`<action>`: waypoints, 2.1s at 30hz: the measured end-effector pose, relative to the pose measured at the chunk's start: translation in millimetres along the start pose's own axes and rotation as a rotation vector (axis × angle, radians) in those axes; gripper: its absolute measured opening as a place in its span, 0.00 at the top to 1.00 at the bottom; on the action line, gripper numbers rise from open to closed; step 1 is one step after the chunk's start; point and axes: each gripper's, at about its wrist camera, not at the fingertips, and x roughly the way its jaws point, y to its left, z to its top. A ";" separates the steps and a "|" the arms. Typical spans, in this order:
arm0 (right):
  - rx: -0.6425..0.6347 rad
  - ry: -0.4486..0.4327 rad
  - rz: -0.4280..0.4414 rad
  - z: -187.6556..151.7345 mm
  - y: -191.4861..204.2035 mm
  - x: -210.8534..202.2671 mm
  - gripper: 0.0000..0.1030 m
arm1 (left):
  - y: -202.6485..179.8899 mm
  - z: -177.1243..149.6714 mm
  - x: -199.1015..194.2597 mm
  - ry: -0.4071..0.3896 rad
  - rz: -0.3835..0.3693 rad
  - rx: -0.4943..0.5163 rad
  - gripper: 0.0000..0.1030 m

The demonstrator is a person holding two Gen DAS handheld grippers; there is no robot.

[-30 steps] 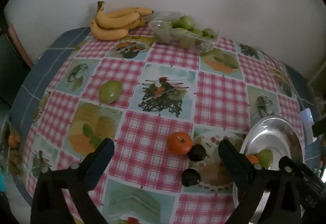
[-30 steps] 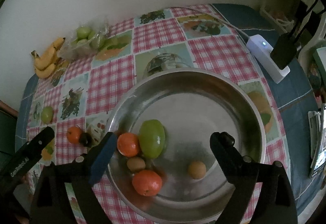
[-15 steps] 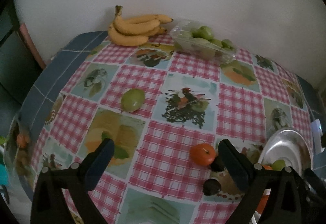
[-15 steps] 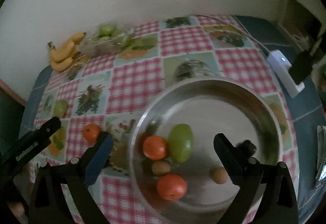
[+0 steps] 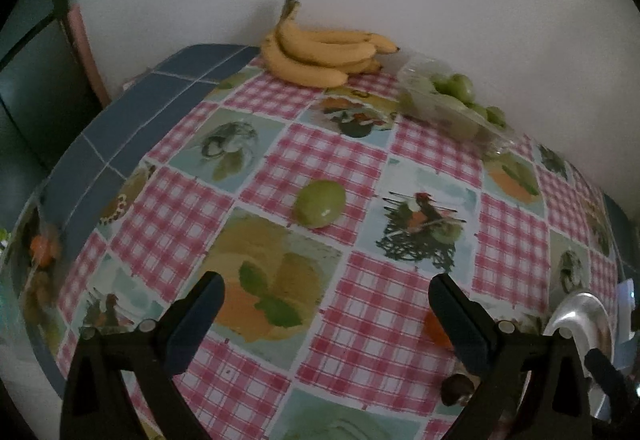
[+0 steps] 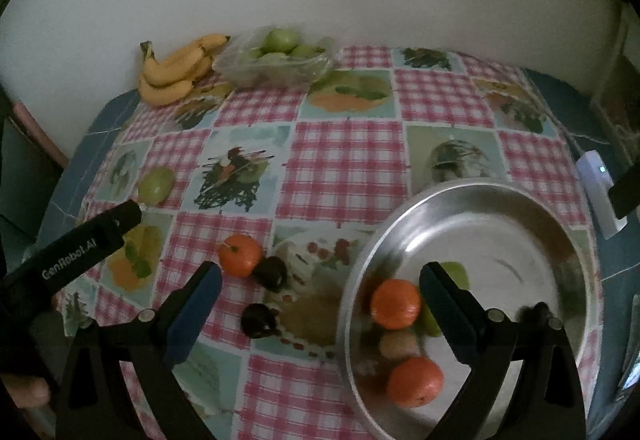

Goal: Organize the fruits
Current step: 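Move the left tool toward a tangerine while the right tool approaches a black plum, then close the left gripper on the tangerine while the right gripper closes on the black plum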

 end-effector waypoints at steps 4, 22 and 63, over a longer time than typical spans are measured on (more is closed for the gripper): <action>0.023 0.007 0.017 3.9 4.6 8.4 0.04 | 9.6 1.8 5.0 0.018 -0.017 -0.034 0.00; 0.024 0.061 0.075 4.3 4.5 13.2 0.04 | -7.9 -8.8 31.0 0.148 -0.124 0.001 0.00; -0.143 0.282 0.060 -30.0 46.8 71.0 0.67 | -5.4 -31.8 69.6 0.342 -0.106 -0.036 0.09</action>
